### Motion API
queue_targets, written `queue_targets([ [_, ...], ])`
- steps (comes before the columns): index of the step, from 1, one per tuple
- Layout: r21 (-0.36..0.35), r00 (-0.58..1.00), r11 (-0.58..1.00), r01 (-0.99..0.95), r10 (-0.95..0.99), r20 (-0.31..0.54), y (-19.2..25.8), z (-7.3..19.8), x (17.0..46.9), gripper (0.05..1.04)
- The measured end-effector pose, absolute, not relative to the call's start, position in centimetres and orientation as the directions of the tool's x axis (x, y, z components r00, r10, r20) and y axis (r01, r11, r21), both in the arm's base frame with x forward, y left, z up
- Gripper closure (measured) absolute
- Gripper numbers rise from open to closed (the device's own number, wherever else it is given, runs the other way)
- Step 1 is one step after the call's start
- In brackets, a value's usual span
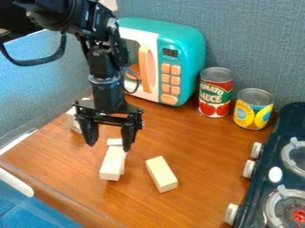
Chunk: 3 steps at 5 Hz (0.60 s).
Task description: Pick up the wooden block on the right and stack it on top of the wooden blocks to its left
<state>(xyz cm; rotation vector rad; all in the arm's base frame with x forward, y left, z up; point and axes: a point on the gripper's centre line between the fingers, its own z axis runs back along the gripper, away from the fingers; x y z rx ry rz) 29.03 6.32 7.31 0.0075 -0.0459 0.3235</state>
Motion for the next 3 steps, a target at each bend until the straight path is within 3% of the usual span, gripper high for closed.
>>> queue_targets([
  [1,0.005,0.94,0.941,-0.34,0.339,0.018,6.2,6.5,28.8,0.084],
  [2,0.048,0.845,0.844,-0.534,0.533,0.03,4.1,6.0,28.8,0.084],
  [3,-0.003,0.735,0.736,-0.676,0.675,0.061,2.6,7.5,28.3,0.084],
])
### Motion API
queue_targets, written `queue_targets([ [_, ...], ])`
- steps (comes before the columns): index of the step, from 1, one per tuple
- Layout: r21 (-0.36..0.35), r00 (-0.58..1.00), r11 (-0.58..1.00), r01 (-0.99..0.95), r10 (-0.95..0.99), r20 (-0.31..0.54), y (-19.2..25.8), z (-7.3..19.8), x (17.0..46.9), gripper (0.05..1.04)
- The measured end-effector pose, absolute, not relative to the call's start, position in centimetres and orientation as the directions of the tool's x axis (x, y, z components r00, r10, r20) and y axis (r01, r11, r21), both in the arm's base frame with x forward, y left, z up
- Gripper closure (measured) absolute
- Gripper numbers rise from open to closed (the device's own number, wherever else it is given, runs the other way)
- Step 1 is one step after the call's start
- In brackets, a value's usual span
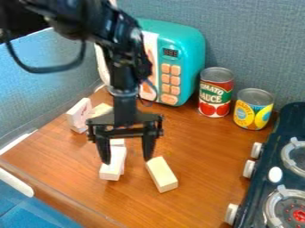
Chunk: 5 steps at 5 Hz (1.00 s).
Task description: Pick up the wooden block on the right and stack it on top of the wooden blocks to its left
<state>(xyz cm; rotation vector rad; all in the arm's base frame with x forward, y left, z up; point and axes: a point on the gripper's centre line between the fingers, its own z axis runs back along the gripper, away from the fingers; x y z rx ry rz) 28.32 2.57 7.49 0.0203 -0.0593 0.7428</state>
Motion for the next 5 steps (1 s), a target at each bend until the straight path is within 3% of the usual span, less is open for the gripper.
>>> queue_targets([
  [1,-0.041,0.677,0.681,-0.731,0.731,0.082,1.6,8.7,28.3,0.084],
  [2,-0.124,0.693,0.691,-0.712,0.72,0.029,2.1,8.6,29.5,0.085],
  [4,-0.106,0.526,0.525,-0.844,0.85,0.029,3.6,5.3,33.2,0.084],
  [5,-0.105,0.408,0.412,-0.905,0.911,0.057,3.5,3.9,33.5,0.084],
])
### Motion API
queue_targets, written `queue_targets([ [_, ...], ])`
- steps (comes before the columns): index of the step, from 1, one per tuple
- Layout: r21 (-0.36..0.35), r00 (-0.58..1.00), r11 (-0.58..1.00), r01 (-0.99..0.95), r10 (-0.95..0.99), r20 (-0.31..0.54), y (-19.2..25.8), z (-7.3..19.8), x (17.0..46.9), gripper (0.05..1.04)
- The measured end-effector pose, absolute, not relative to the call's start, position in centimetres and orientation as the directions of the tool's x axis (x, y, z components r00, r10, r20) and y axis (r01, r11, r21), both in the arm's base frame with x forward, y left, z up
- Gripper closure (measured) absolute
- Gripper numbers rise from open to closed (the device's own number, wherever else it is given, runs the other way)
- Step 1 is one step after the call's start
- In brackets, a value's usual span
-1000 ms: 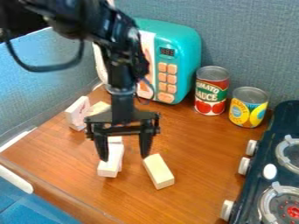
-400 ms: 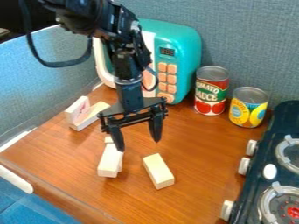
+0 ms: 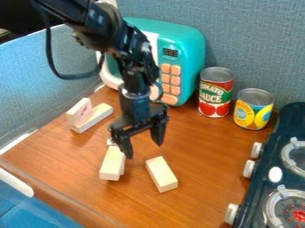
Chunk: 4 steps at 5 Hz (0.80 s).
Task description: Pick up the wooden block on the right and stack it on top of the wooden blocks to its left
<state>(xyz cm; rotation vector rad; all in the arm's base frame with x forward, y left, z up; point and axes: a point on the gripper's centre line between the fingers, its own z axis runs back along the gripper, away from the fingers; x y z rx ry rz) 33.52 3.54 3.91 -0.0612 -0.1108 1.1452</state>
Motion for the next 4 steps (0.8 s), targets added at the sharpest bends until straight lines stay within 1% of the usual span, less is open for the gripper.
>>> queue_targets([
  [1,-0.152,0.354,0.354,-0.923,0.935,0.028,2.5,3.89,32.79,0.084],
  [2,-0.184,0.342,0.343,-0.921,0.939,0.037,2.34,4.59,32.65,0.084],
  [3,-0.186,0.347,0.35,-0.918,0.937,0.049,2.02,4.61,32.78,0.084],
  [4,-0.175,0.366,0.372,-0.912,0.928,0.066,2.3,3.75,33.08,0.084],
])
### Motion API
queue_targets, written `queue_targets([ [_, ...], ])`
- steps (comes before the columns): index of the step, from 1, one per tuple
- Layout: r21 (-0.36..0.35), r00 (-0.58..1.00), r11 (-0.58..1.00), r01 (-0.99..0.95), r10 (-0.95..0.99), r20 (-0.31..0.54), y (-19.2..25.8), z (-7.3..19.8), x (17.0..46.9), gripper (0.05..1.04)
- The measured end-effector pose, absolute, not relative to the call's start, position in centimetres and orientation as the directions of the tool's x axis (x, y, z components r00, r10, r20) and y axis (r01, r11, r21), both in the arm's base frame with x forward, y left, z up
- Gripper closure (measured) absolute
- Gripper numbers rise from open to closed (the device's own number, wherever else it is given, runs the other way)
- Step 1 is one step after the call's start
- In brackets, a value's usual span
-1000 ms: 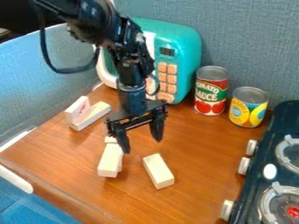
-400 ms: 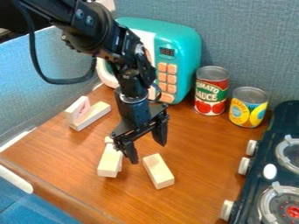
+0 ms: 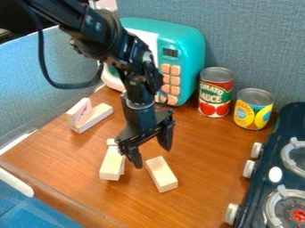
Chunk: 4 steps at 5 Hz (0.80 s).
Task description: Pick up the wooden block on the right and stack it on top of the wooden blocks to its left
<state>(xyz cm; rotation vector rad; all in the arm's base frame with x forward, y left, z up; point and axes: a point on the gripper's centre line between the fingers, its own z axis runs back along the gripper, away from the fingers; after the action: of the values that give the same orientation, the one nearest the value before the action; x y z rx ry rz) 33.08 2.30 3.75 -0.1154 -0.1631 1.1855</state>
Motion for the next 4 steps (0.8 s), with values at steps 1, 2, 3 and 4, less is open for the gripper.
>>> queue_targets([
  [1,-0.152,0.386,0.397,-0.905,0.917,0.095,2.7,2.6,34.1,0.084],
  [2,-0.13,0.422,0.434,-0.892,0.9,0.109,1.8,1.5,34.3,0.084],
  [3,-0.143,0.433,0.446,-0.883,0.894,0.115,1.7,1.5,34.6,0.084],
  [4,-0.154,0.439,0.446,-0.882,0.895,0.078,1.1,1.0,33.9,0.085],
])
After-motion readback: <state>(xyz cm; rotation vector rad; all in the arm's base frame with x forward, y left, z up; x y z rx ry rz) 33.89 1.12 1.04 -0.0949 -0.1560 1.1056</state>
